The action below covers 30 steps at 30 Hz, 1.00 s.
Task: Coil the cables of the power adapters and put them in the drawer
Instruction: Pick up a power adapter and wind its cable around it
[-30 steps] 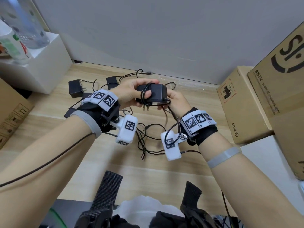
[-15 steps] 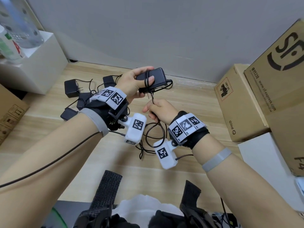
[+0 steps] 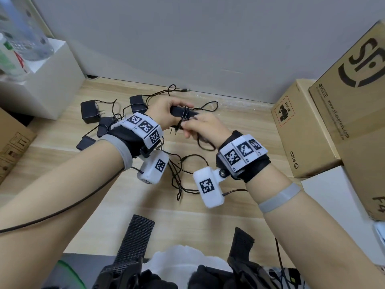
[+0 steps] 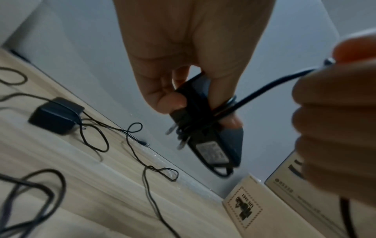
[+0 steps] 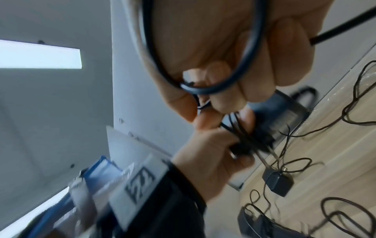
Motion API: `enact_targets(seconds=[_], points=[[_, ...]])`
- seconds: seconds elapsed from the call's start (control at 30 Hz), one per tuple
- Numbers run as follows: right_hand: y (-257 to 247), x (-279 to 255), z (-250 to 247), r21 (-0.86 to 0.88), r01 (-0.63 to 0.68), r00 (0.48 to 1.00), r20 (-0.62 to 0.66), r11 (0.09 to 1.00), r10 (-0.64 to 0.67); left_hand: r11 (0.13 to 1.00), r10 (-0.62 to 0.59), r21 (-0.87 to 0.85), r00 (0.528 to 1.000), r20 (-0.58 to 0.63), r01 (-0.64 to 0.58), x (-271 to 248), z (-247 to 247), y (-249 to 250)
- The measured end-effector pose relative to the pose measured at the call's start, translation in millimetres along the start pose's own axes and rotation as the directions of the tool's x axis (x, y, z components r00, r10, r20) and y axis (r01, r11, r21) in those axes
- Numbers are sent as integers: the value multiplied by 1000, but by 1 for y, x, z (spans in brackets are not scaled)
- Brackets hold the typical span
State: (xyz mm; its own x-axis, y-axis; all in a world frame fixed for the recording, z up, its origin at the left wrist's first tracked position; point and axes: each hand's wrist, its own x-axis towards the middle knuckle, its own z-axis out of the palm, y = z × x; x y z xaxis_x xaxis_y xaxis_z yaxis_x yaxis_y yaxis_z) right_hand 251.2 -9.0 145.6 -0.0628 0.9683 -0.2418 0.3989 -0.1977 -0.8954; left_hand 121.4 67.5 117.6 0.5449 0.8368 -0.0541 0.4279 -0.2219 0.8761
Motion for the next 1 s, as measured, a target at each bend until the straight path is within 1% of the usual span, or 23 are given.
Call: enact_targets(seconds=[0.07,0.13,0.17,0.23,0.3,0.33,0.4,0.43,0.5,0.57,0.63,0.67,0.73,0.8,0.83,0.87,0.9,0.97,1.0], points=[[-2,5,-9,159,-18,998,-58,987,28,998,-55,18,991,124,53,-2,1,-3],[0,11,-17,310,-56,995,-64,949,79,994,-107,-9,967,231,112,-6,3,-2],[3,13,-19,349,-71,992,-78,934,104,990,-135,-1,954,267,140,-7,3,-2],[10,15,-23,369,-75,979,-150,926,140,988,-151,47,918,368,144,-9,1,3],[18,12,-23,287,-76,962,-230,955,146,993,-112,18,892,437,116,-11,-3,9],[22,11,-22,225,-90,957,-251,970,146,992,-92,-37,893,441,120,-11,-5,10],[29,12,-20,156,-118,955,-255,981,155,962,-58,-219,904,424,164,-10,-9,10],[30,12,-17,167,-127,957,-240,978,166,922,-38,-331,898,439,201,-12,-11,9],[29,15,-13,196,-147,960,-206,969,188,802,22,-532,877,480,272,-13,-12,4],[22,16,-13,212,-187,957,-181,959,226,717,86,-641,878,471,274,-14,-9,4],[20,17,-15,280,-239,944,-159,930,291,678,103,-690,897,430,253,-12,-5,7],[18,16,-15,295,-235,949,-135,926,284,666,91,-703,908,408,249,-10,-4,8],[17,15,-13,247,-205,965,-111,947,237,623,24,-736,934,357,265,-7,-3,10],[16,13,-10,198,-184,974,-99,963,206,564,-107,-769,950,292,300,-2,-2,13],[16,13,-7,195,-172,976,-96,966,193,540,-177,-781,950,259,314,-1,-2,15],[16,12,-4,153,-160,980,-92,975,175,522,-238,-788,942,235,328,0,-1,16],[18,13,0,67,-151,983,-95,986,157,510,-284,-791,934,215,337,1,0,17],[22,14,5,-155,-140,987,-101,978,125,535,-324,-780,931,166,325,1,4,20],[24,13,6,-232,-145,987,-97,962,125,553,-338,-772,931,137,314,0,6,20]])
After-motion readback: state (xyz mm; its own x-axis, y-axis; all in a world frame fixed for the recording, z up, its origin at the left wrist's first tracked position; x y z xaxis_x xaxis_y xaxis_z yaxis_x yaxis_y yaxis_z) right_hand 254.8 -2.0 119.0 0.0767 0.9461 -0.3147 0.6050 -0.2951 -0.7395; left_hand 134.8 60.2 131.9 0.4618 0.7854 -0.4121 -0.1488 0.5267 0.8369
